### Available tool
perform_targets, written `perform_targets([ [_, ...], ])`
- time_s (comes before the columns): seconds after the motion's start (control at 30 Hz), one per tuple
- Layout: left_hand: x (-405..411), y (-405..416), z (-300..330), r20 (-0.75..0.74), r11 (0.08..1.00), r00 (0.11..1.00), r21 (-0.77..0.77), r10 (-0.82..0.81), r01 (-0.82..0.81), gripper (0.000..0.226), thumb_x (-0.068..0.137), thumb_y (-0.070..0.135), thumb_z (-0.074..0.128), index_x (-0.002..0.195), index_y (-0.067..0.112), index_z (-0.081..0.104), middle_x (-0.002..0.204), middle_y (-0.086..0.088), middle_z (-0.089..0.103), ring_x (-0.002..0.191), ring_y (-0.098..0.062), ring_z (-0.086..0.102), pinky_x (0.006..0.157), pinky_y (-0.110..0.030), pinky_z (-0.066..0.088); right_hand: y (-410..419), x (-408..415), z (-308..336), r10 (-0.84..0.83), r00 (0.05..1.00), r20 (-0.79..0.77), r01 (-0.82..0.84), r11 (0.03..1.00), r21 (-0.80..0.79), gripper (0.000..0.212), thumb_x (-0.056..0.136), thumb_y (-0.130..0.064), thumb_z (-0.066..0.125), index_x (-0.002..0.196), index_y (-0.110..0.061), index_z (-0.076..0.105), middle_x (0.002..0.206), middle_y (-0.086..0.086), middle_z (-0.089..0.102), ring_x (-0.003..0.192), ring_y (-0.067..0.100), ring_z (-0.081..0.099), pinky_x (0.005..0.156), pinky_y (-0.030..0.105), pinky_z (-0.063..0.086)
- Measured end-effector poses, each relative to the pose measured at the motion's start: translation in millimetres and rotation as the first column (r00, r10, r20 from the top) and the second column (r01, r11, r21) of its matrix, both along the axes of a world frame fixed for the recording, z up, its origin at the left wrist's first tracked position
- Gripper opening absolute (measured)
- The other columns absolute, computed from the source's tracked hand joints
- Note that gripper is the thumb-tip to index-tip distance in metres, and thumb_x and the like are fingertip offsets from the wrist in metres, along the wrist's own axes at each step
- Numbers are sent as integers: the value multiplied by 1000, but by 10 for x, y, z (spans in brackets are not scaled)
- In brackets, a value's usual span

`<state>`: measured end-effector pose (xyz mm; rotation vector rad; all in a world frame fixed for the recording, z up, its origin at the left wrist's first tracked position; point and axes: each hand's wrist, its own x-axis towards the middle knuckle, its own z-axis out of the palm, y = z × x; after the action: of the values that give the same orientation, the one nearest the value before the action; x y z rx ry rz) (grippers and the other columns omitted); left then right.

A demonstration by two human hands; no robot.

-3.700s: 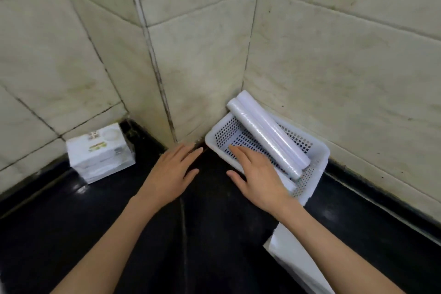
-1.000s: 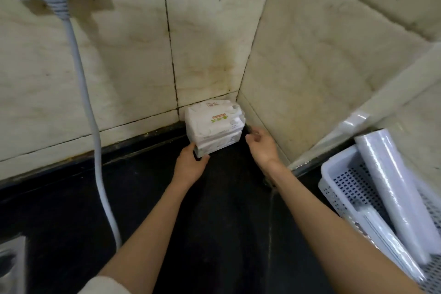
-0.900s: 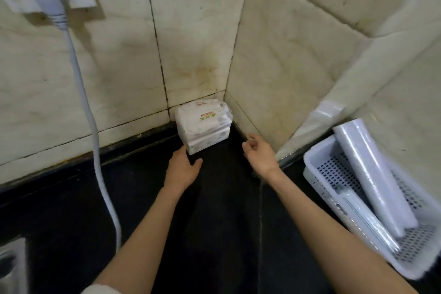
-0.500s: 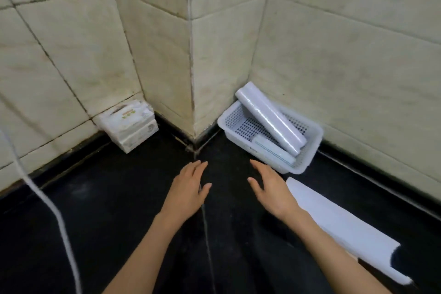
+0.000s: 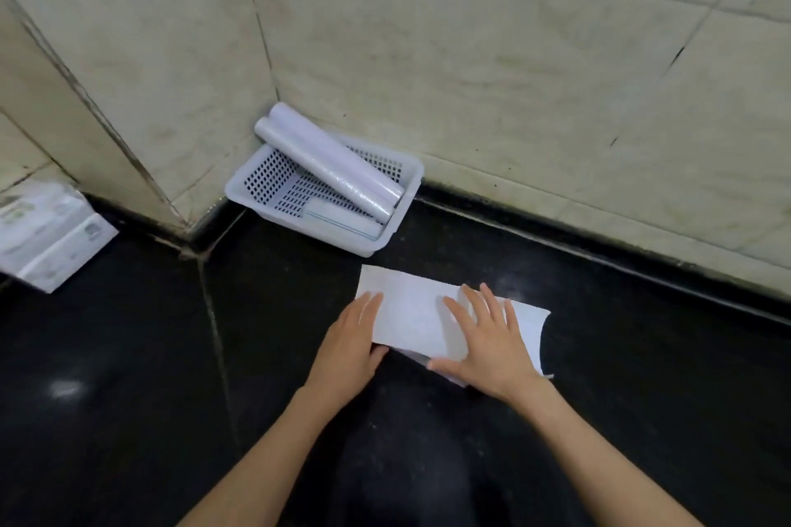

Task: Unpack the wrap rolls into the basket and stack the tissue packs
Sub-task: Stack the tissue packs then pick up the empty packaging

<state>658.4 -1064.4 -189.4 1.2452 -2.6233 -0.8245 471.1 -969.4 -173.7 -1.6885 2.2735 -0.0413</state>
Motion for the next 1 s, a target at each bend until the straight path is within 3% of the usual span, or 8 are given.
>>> perform_targets([
  [0.17,-27,-143,-92,27,991,996,-102,-89,91,28,86,23,61,113,15,62,129,-6,56,125,-20,45,108,-33,33,-146,-180,-128,122,990,-73,-118,991,55,101,65,-79,48,145,-31,10,158,3,-12,142,25,-20,111,54,-14],
  [0.27,-61,-187,-42,-81,986,990,-135,-113,101,13,85,17,63,96,13,69,104,-3,65,104,-16,56,88,-24,46,-230,-242,-166,103,995,17,-104,993,59,84,71,-73,47,139,-26,28,154,3,19,144,23,8,114,54,-6],
  [0.33,-109,-219,1,-154,974,981,-209,-118,84,11,80,9,67,91,9,69,98,-7,65,100,-20,57,84,-32,51,-256,-278,-162,48,990,129,-51,999,15,69,77,-65,50,131,-24,40,137,0,41,131,21,36,114,45,13],
  [0.4,-163,-247,24,-200,970,977,-243,-72,21,24,78,7,69,101,8,65,109,-11,62,109,-25,53,91,-42,50,-260,-309,-150,15,986,165,-7,999,-48,53,80,-55,54,121,-22,46,123,-2,48,114,21,49,98,35,32],
  [0.53,-201,-244,14,-267,977,947,-64,178,-202,66,81,14,67,138,13,33,143,-9,33,132,-19,32,110,-36,33,-216,-345,-135,-41,992,119,54,992,-113,41,84,-41,57,118,-21,42,117,0,54,101,23,56,76,31,37],
  [0.73,-291,-259,-119,287,977,942,-71,-174,202,79,79,36,66,142,22,21,156,-3,10,145,-22,-3,119,-46,0,-69,-424,-137,-205,966,158,217,974,-64,70,84,-37,58,141,-22,21,135,4,49,113,25,55,86,37,45],
  [0.83,-418,-293,-172,379,941,883,-77,-278,330,79,80,31,64,143,25,17,156,-3,7,144,-22,-4,115,-51,-8,-3,-373,-160,-183,972,148,183,983,13,61,84,-40,55,136,-23,30,126,2,50,109,23,54,83,36,44],
  [1.0,-446,-305,-219,418,900,844,-122,-337,419,66,77,29,62,135,30,32,131,-7,30,132,-24,23,114,-54,-1,197,-260,-173,-255,961,106,259,966,-25,59,82,-27,52,136,-26,28,115,3,54,97,27,58,67,31,38],
])
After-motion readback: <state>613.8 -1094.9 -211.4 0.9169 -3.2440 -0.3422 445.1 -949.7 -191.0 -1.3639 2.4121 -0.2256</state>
